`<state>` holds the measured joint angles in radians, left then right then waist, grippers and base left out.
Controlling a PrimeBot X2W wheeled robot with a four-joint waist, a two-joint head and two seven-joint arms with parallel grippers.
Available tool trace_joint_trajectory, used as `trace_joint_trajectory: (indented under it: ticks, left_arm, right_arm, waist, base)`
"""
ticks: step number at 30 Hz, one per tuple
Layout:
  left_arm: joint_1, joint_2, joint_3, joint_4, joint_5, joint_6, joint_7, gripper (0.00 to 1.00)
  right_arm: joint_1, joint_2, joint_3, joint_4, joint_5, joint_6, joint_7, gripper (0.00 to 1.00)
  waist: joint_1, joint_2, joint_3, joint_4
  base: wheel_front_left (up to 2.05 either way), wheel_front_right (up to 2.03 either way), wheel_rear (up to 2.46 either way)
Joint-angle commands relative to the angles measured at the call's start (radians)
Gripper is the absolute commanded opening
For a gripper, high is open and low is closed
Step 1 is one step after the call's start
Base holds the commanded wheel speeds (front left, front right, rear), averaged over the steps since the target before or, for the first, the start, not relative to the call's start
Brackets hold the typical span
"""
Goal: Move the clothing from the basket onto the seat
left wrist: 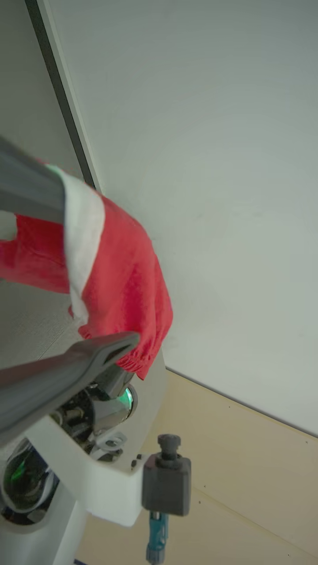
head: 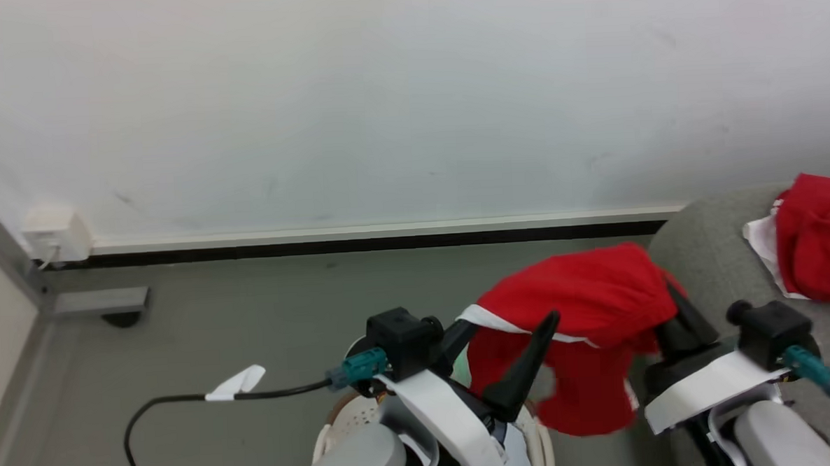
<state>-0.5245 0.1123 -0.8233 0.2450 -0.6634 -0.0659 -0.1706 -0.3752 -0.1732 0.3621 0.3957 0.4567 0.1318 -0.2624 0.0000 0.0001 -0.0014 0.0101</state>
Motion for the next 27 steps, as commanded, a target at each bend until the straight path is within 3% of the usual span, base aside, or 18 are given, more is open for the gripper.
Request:
trace_joint_trajectory:
  ticks: [1,20,27]
  left_arm:
    - [0.013,0.006,-0.004,0.002,-0.015,-0.004,-0.011,1.0]
    - [0.009,0.006,-0.021,0.076,0.031,-0.022,-0.079,1.0]
    - [-0.007,0.012,-0.016,0.106,0.078,-0.023,-0.091,1.0]
  right_arm:
    - [0.01,-0.012,-0.015,-0.01,0.01,-0.002,-0.003,0.0]
    - [0.038,-0.138,-0.288,-0.246,-0.008,-0.002,-0.003,0.0]
    - [0.089,-0.13,-0.322,-0.295,-0.012,-0.002,-0.003,0.0]
  waist:
    - [0.0,-0.0001,0.004,-0.03]
    - [0.0,-0.0001,0.05,-0.361]
    - [0.0,-0.0001,0.076,-0.463]
  base:
    - [0.0,0.0,0.0]
    - [0.0,0.0,0.0]
    - [0.0,0.0,0.0]
